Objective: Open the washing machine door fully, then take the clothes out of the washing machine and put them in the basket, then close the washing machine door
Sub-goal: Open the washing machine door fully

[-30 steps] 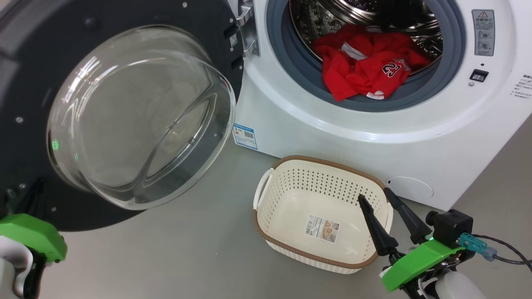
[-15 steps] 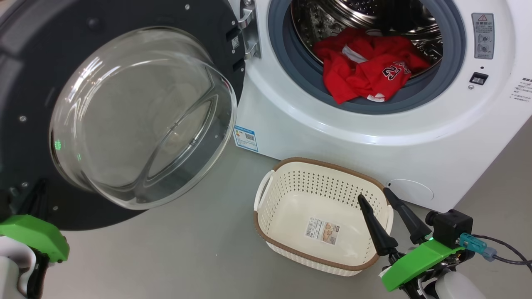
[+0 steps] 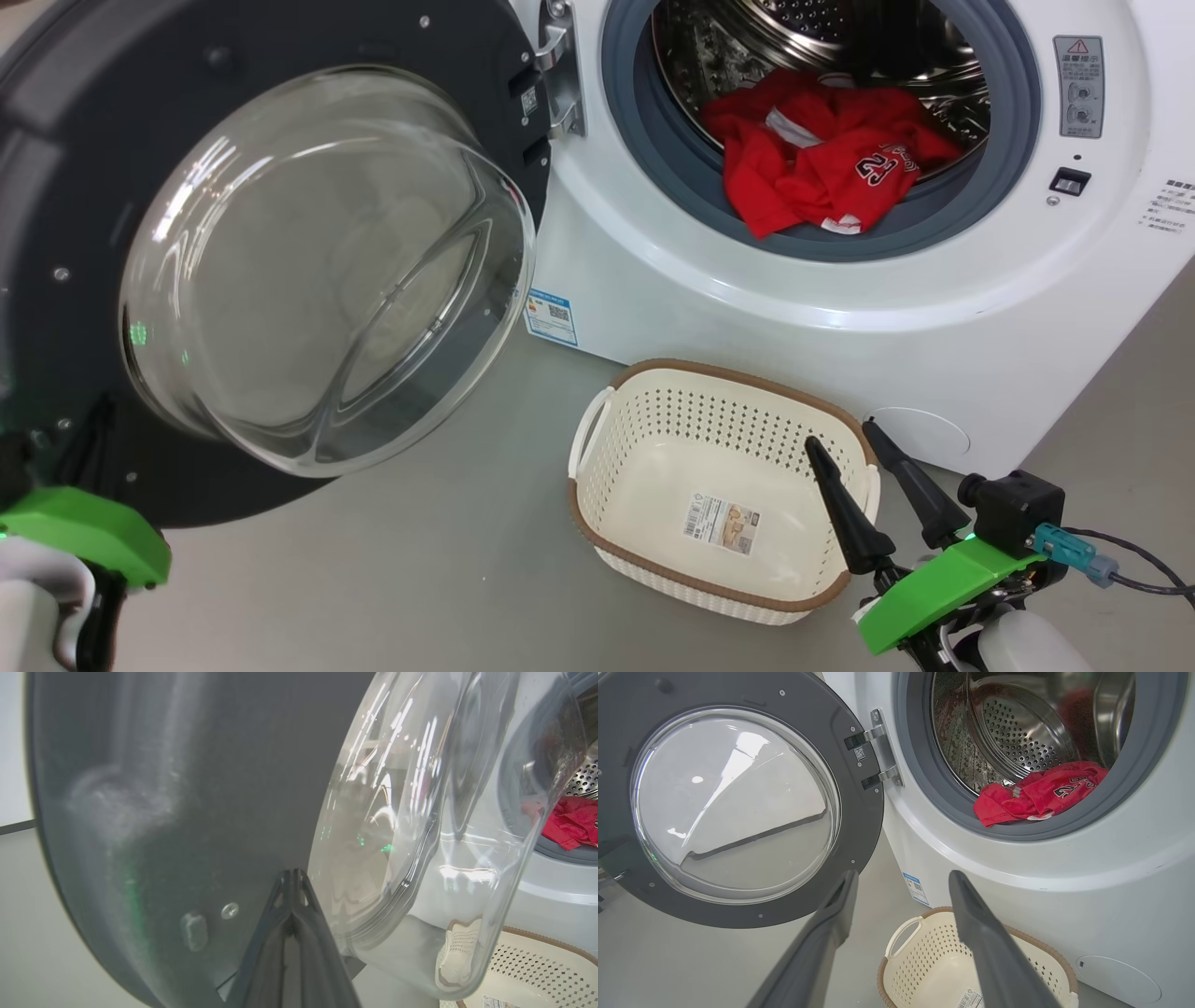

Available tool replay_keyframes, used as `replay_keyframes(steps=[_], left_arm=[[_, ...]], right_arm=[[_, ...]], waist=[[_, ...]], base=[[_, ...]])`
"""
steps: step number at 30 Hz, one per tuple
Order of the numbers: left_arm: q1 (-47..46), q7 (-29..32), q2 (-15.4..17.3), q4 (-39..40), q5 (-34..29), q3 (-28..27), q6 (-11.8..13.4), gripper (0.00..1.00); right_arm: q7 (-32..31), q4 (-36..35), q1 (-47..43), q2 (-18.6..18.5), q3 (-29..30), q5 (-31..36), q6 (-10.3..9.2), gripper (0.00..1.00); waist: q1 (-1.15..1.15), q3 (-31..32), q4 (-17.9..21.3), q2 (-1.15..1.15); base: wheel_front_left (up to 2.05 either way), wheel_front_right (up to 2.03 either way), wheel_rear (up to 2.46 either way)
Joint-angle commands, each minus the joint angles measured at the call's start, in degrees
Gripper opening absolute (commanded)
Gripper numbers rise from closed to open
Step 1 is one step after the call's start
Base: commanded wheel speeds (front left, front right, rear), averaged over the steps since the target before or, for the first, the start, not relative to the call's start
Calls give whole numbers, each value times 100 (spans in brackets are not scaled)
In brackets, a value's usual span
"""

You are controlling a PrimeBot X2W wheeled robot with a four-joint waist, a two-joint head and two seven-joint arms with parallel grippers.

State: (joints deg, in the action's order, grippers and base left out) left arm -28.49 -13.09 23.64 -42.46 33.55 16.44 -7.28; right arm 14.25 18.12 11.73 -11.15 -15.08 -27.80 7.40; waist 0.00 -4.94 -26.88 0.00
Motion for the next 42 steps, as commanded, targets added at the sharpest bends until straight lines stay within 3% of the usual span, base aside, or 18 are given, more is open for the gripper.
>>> replay_keyframes(steps=[1,9,12,13,21,32,42], left_arm=[[-37,-68,275,129,34,-224,47,0],[413,-104,213,813,58,-225,232,0],[620,-103,217,1207,49,-222,333,62],[693,-94,218,1345,40,-210,371,100],[1246,76,219,2526,47,-212,762,100],[1951,227,135,4094,-20,-161,1323,100],[2149,211,0,4376,-54,-19,1452,100]], right_arm=[[74,-129,74,8,-105,-28,9,100],[74,-136,34,-2,-82,-45,9,100],[74,-140,7,-10,-65,-55,9,100],[74,-142,-3,-12,-60,-54,9,100],[74,-154,-24,-32,-81,-55,9,100],[74,-195,-34,-82,-141,-63,9,100],[74,-214,-31,-154,-170,-40,9,100]], waist=[[0,8,8,0],[0,89,51,0],[0,135,55,0],[0,149,55,0],[0,242,132,0],[0,346,685,0],[0,432,1257,0]], base=[[0,0,0],[0,0,0],[0,0,0],[0,0,0],[0,0,0],[0,0,0],[0,0,0]])
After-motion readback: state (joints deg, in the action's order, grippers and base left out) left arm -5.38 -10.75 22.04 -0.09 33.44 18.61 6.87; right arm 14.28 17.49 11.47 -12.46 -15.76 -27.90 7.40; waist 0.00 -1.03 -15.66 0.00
